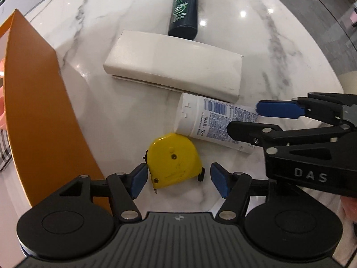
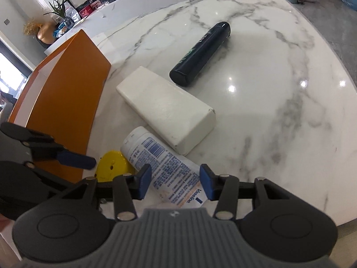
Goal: Organize rigid objects
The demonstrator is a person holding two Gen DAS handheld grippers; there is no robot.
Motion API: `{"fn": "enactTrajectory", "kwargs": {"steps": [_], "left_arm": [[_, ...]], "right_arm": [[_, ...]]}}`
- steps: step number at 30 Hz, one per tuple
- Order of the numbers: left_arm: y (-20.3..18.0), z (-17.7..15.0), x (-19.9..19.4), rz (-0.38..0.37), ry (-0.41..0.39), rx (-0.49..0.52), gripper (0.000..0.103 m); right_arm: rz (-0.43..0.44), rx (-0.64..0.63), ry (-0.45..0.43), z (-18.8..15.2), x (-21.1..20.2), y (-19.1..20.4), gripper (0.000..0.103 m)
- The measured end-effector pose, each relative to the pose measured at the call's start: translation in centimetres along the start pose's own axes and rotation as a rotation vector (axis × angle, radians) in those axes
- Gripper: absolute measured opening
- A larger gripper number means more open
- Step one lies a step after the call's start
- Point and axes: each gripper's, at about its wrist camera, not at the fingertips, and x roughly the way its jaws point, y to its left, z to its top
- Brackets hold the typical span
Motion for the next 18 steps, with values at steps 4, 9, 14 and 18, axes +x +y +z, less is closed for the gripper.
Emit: {"fn": "enactTrajectory", "kwargs": {"steps": [4,9,14,18], "left_arm": [[0.2,-0.3,0.4,0.009,-0.008,-0.023,0.068],[0.6,-0.5,0.3,0.008,-0.013,-0.036,0.066],[1.2,-1.0,-0.4,0.023,-0.015,-0.035,0.065],[0.9,-1.2,-0.8,0.044,-0.012,0.016,0.062]], "right_arm": [[-0.017,0.009,0.005,0.1,0.1,0.0,0.057],[-0.016,0.01,-0.002,0.0,0.0,-0.1,0.057],[-0.008,0.003,-0.014,-0.1,-0.4,-0.1,0.057],[-0.011,-0.025,-0.011,0.1,-0.5,0.3,0.056]]}}
